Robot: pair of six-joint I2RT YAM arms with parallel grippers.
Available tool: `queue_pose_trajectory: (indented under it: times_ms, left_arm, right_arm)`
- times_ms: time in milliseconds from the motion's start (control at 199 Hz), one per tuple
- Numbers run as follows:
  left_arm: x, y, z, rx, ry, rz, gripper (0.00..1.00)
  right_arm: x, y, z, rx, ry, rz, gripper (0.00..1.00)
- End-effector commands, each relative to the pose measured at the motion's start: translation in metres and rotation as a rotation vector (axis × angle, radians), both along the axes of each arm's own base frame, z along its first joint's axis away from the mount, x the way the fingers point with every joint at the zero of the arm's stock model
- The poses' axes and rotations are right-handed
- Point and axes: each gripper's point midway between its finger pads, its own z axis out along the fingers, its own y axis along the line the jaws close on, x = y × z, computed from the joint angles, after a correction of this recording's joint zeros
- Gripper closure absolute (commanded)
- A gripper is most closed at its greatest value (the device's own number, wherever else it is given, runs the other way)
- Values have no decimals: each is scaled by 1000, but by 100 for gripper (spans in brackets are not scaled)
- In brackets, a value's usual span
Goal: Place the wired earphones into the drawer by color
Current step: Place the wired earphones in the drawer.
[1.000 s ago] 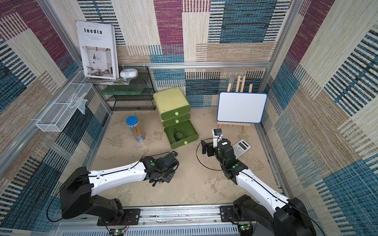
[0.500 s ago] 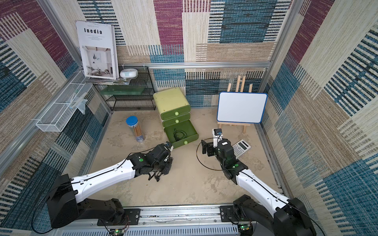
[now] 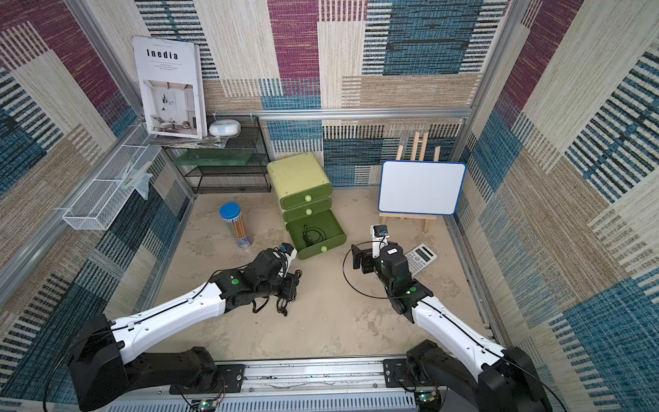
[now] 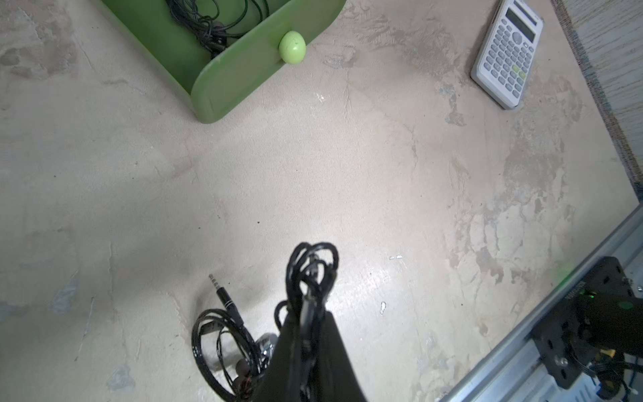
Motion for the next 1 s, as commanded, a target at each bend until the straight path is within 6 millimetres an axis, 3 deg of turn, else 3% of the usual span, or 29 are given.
queue_pose_trajectory:
  times_ms: [0,236,401,998]
  left_arm:
    - [9,3,8,-25,-35,42,100]
    - [17,40,20,47,-110,175,100]
    - [17,55,25,45,-136,217,100]
    - [22,44,33,6,-153,180,100]
  right_arm:
    - [2,0,7,9,-26,-4,0]
    - [2,0,6,10,-24,-4,0]
    - [2,0,7,10,-26,-3,0]
    - [2,1,6,12,-23,-2,0]
